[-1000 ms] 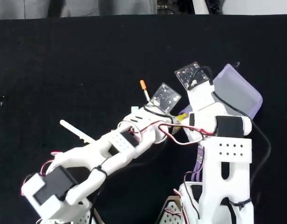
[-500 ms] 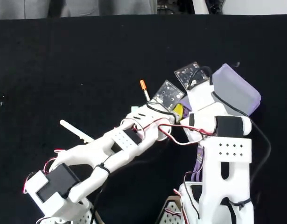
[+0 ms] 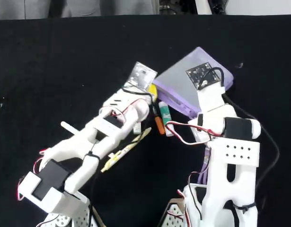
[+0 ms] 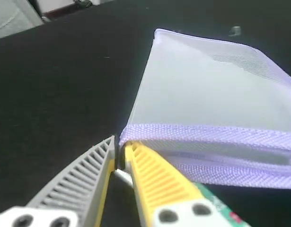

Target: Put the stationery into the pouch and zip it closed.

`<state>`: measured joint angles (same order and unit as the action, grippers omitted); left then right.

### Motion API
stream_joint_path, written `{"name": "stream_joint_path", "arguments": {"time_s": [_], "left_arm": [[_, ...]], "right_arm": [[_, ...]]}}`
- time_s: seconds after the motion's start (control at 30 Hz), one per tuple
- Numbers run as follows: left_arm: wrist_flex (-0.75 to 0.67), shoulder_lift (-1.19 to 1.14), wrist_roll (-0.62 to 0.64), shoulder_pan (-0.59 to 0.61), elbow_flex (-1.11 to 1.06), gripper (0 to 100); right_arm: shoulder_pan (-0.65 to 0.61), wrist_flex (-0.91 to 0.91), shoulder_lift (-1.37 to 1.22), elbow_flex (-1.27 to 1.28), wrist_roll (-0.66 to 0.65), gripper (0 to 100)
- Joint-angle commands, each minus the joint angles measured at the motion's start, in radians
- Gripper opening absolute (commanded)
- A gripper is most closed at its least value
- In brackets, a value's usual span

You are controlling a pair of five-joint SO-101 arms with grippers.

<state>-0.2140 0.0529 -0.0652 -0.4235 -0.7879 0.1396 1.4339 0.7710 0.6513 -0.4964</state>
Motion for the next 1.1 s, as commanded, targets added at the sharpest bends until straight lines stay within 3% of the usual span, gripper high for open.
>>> {"name": "stream_joint_path", "arguments": {"time_s": [0.0, 0.37, 0.57, 0.9, 1.07], "left_arm": [[-0.020, 0.021, -0.018, 0.074, 0.073, 3], [0.068, 0.339, -0.021, 0.229, -0.096, 3], [0.069, 0.448, -0.021, 0.205, -0.166, 3], [0.279, 0.460, -0.032, 0.188, -0.136, 3], [0.293, 0.453, -0.061, 0.131, -0.142, 3]], "right_arm": [[0.026, 0.000, 0.031, -0.058, -0.020, 1.1], [0.028, 0.006, 0.031, -0.061, -0.023, 1.1], [0.028, 0.006, 0.031, -0.061, -0.023, 1.1], [0.026, 0.052, 0.114, -0.101, -0.023, 1.1], [0.020, 0.089, 0.202, -0.093, -0.025, 1.1]]}}
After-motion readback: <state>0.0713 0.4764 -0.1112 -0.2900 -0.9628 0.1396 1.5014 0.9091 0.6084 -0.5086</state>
